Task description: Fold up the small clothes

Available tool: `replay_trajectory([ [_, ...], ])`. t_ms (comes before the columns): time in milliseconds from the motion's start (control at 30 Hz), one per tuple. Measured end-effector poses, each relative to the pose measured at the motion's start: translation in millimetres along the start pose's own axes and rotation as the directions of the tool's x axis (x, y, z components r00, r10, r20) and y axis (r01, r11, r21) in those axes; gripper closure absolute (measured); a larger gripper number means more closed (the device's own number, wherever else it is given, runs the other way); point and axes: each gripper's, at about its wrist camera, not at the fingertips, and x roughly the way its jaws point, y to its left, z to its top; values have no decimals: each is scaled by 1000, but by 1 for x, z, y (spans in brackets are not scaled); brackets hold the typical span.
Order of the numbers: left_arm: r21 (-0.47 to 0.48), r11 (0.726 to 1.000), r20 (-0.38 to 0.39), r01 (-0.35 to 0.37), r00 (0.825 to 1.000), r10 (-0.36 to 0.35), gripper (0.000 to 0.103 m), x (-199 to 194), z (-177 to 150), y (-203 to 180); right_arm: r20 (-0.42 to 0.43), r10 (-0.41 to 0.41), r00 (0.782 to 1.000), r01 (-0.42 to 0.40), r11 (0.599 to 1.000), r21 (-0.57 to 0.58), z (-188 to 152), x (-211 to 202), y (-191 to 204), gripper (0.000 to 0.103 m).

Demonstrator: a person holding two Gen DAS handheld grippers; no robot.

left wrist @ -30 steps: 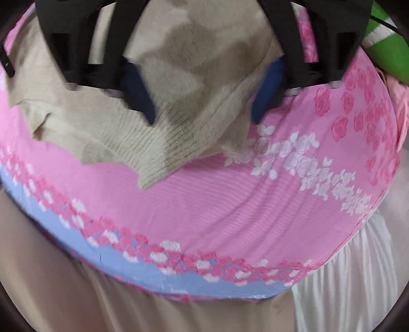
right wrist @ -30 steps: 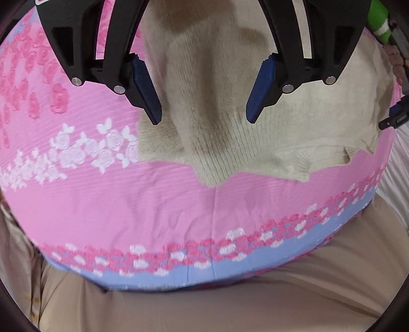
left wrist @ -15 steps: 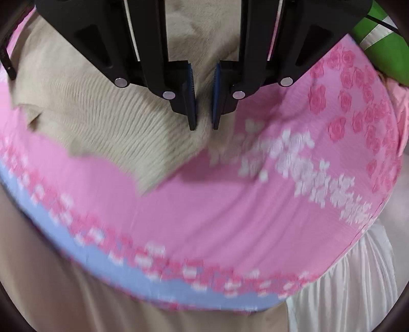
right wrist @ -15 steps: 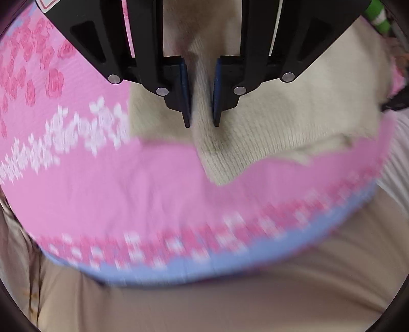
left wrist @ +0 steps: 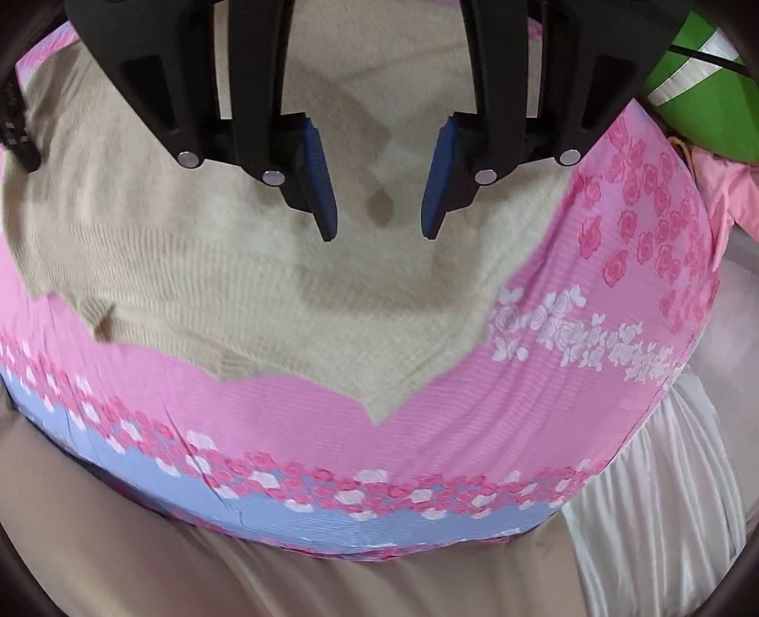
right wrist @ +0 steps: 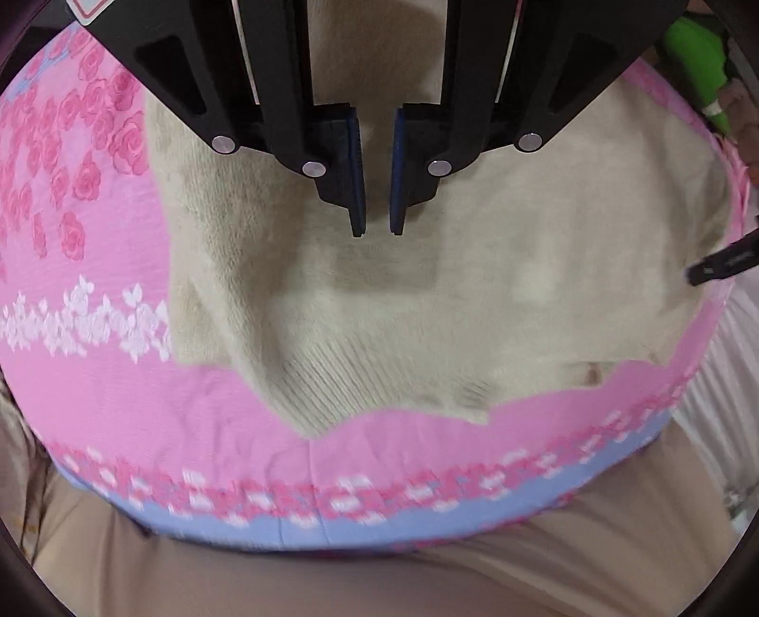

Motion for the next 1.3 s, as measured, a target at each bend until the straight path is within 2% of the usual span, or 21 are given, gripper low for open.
replay_trajectory([
  [33,13,1000,1,-7,1000,7,66,0,-4,-2,23,1,1000,0,999,-33,-2,-9,7,91],
  [100,31,999,-6,-18,1000,18,66,1,-9,-8,15,-10,1000,11,995,-94,-8,-7,17,79],
  [200,31,999,-27,-6,1000,7,66,3,-14,-13,-92,-46,995,37,994,-102,-28,29,15,78],
  [333,47,999,-34,-6,999,7,66,2,-20,-18,-59,27,998,-28,1000,-10,-24,11,9,78],
  [433,50,999,-30,-13,999,14,64,1,-23,-19,-10,58,998,-58,998,-10,-20,-3,16,77],
  [500,48,999,-36,-16,999,18,64,1,-26,-18,-45,40,998,-42,998,-39,-25,8,22,70],
  [567,49,999,-39,-15,999,17,63,1,-29,-18,-101,20,995,-25,999,-43,-33,28,22,70],
  [733,39,999,-39,-29,999,31,56,-2,-37,-11,-42,54,998,-55,998,-19,-31,7,23,68],
  [800,23,999,-41,-36,998,37,53,-3,-40,-4,-12,78,997,-79,997,-16,-27,-4,27,65],
  [900,-9,999,-53,-44,998,44,49,-1,-45,8,17,109,994,-109,993,-38,-25,-13,41,59],
  [967,-17,998,-57,-53,997,52,49,0,-48,13,19,123,992,-122,990,-68,-23,-13,52,59],
  [1100,-30,998,-62,-58,997,56,48,1,-54,22,-43,147,988,-151,980,-129,-24,6,74,59],
  [1200,-38,997,-65,-60,996,58,47,2,-56,26,-120,118,986,-137,976,-169,-33,39,84,59],
  [1300,-46,997,-69,-62,996,59,47,3,-59,33,-109,121,987,-139,976,-169,-24,29,91,57],
])
